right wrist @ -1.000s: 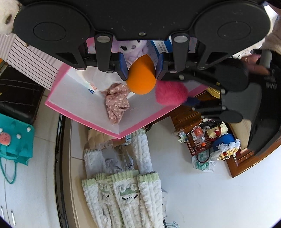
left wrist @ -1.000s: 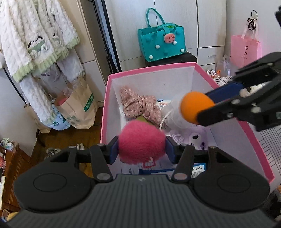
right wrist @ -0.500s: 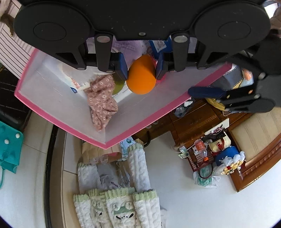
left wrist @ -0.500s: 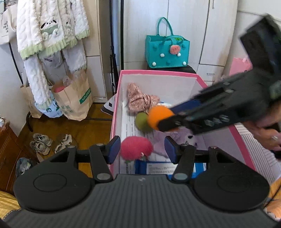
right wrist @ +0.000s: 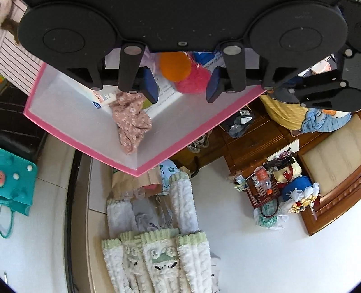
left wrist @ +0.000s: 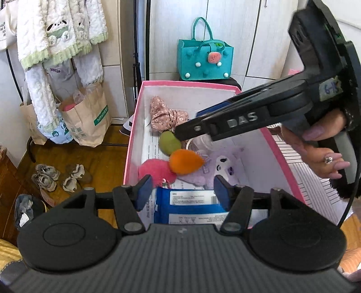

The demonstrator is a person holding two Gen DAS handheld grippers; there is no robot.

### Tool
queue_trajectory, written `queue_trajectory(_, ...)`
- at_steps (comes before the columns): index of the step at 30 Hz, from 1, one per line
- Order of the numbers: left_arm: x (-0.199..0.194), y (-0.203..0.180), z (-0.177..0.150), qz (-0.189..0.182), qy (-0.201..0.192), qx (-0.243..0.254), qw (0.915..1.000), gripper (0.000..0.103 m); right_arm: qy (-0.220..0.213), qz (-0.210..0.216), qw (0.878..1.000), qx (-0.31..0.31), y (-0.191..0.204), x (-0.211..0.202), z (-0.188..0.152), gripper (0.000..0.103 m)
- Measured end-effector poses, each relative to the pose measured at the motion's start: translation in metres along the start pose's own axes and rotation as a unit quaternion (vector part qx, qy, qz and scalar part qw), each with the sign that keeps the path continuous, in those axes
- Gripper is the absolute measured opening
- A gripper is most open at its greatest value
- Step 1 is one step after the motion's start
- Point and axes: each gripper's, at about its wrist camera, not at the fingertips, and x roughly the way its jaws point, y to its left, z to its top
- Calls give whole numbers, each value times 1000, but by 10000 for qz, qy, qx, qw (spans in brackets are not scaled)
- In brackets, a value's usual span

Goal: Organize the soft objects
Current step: 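Open the left tool releasing the pompom while the right tool releases the sponge into the box, then withdraw both tools from the box toward the white plush cat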

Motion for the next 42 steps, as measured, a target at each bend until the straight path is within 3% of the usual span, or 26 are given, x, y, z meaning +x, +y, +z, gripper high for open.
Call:
queue_trajectory(7,-14,-6,-4,-47,193,62,9998,72,21,-80,9999,69,-2,-38,-20,54)
queue_trajectory(11,-24,-14,-4,-7,230,187,9996,84,-13,-134,9999,86,4,-66,-35,56)
queue_trajectory(15,-37,-26,-5,138,236,409,9988,86,-74,-204,9998,7,15,-94,-48,60)
queue_trajectory(17,-43,-33,-5,186,324,464,9982,96,-112,-254,9996,-66,20,-107,-52,62)
queue_trajectory(24,-66,-51,-8,439,582,559,9958,97,-339,-477,9982,-109,29,-156,-69,65)
queue_trajectory(35,-106,-88,-15,463,420,964,9934,97,-581,-648,9957,-325,53,-219,-102,72)
queue_trajectory(40,-114,-106,-23,426,400,1124,9919,97,-602,-602,9955,-416,61,-235,-119,79)
queue_trajectory(42,-114,-113,-27,373,432,1174,9914,97,-594,-596,9957,-381,60,-240,-127,87)
